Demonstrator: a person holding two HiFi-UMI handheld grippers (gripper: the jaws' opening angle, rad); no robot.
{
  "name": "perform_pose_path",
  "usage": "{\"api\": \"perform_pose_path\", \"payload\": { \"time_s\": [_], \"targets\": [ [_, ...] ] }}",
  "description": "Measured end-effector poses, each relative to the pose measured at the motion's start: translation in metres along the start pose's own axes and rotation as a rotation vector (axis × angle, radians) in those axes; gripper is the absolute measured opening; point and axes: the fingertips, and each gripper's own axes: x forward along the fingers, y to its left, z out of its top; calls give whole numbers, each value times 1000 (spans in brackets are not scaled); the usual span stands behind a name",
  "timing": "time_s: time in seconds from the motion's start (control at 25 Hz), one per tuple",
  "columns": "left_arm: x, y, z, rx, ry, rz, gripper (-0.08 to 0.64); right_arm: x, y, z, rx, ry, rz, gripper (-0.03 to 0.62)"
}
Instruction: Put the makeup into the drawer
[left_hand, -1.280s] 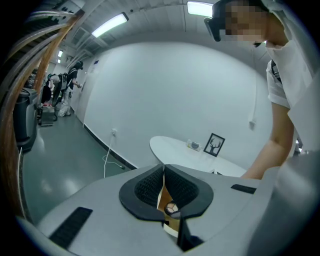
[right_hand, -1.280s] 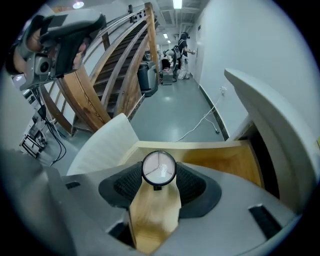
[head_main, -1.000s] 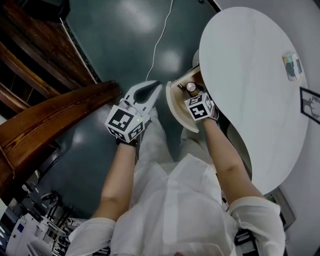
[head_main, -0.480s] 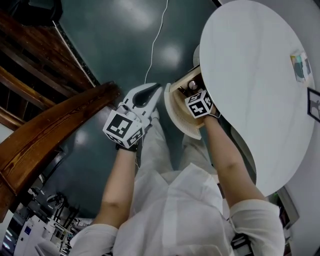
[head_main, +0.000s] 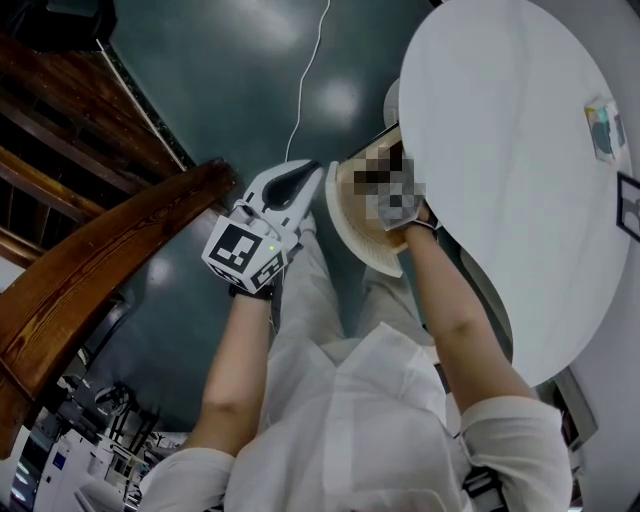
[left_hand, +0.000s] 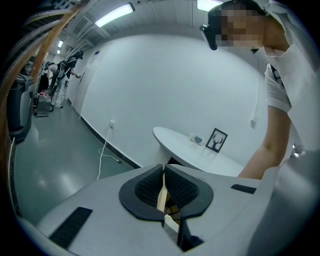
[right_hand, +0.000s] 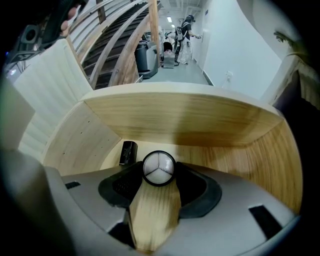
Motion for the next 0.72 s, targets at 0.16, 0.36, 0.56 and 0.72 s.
{"api": "perform_pose_path", "payload": {
  "time_s": [0.16, 0.36, 0.56, 0.72],
  "targets": [
    [-1, 1, 1, -5, -2, 4, 25, -4, -2, 2, 17, 2, 0, 210],
    [-6, 0, 5, -7, -9, 9, 25, -19, 3, 5, 48, -2, -12, 209],
    [-15, -1, 13, -5, -21, 18, 25, -38, 16, 10, 59, -17, -13, 209],
    [-22, -4, 21, -1, -30, 20, 25, -61, 25, 17, 79, -51, -23, 179]
  ]
}}
